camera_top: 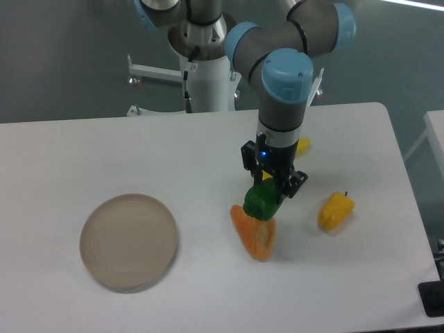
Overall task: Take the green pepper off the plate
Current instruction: 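Lift the green pepper off the plate and carry it toward the orange wedge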
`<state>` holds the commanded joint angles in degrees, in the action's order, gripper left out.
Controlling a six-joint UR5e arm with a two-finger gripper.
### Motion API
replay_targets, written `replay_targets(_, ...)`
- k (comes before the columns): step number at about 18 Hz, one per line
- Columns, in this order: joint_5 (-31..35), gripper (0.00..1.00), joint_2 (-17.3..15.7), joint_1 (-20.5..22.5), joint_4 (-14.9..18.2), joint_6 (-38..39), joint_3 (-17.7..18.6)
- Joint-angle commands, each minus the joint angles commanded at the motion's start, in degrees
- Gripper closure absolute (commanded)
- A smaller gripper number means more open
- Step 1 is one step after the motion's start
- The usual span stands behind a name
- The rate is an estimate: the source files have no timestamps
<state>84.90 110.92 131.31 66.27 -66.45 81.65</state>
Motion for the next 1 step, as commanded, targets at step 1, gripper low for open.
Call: replay_targets(1,0.0,0.59,0.0,0.0,-0.1,0.0,-0.1)
